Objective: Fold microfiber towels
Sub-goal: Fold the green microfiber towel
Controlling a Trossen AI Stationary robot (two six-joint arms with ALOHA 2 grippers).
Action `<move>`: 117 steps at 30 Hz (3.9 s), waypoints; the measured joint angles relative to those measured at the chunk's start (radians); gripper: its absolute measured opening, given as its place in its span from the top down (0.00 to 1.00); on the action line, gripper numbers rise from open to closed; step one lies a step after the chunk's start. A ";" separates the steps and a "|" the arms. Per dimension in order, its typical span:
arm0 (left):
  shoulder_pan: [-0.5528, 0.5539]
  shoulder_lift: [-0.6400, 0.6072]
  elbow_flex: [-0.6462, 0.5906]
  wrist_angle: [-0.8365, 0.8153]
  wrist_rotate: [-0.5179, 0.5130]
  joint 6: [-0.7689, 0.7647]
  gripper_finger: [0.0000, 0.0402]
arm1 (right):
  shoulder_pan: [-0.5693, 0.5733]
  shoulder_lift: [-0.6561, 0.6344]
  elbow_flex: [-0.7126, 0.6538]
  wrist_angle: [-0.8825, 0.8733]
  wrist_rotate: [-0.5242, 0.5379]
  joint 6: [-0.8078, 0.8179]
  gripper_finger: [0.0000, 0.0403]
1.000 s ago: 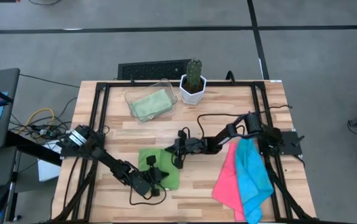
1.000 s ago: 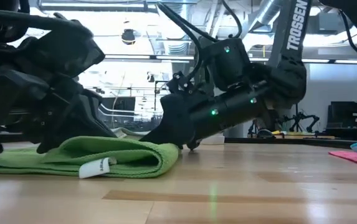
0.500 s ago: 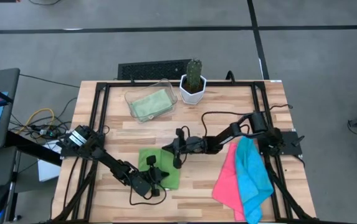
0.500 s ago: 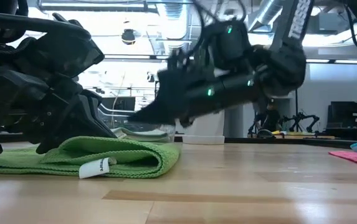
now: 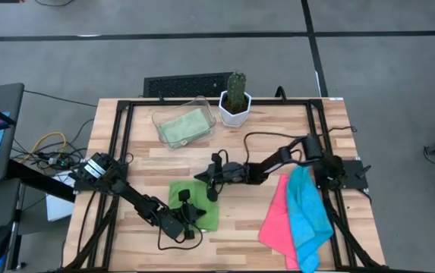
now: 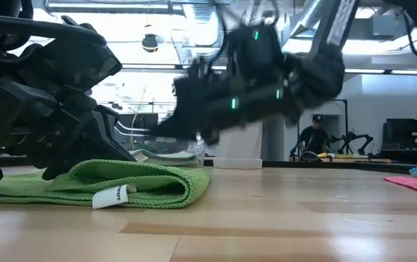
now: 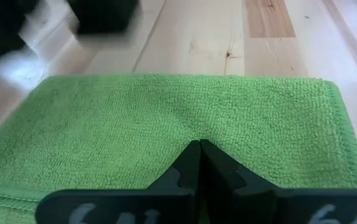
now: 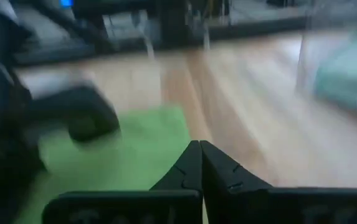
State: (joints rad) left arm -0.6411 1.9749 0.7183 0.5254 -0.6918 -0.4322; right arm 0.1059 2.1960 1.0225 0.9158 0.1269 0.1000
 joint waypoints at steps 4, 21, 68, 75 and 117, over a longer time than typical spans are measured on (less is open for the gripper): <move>-0.004 -0.040 -0.002 -0.035 0.022 0.006 1.00 | 0.049 -0.115 -0.030 -0.033 -0.046 0.005 0.94; -0.044 -0.343 -0.003 -0.384 -0.169 0.044 1.00 | 0.364 0.183 0.275 -0.073 0.165 0.029 0.96; 0.147 -0.681 -0.284 -0.753 0.132 -0.125 0.62 | 0.294 -0.195 0.311 -0.979 0.110 -0.023 0.72; 0.209 -0.683 -0.402 -0.597 0.187 -0.138 0.61 | 0.300 -0.195 0.312 -0.995 0.107 -0.013 0.72; 0.279 -0.681 -0.225 -0.541 0.261 -0.107 0.99 | 0.124 -0.101 0.036 -0.394 0.164 0.005 0.97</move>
State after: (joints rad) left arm -0.3621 1.2944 0.4934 -0.0152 -0.4305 -0.5392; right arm 0.2298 2.0954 1.0583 0.5213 0.2904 0.1054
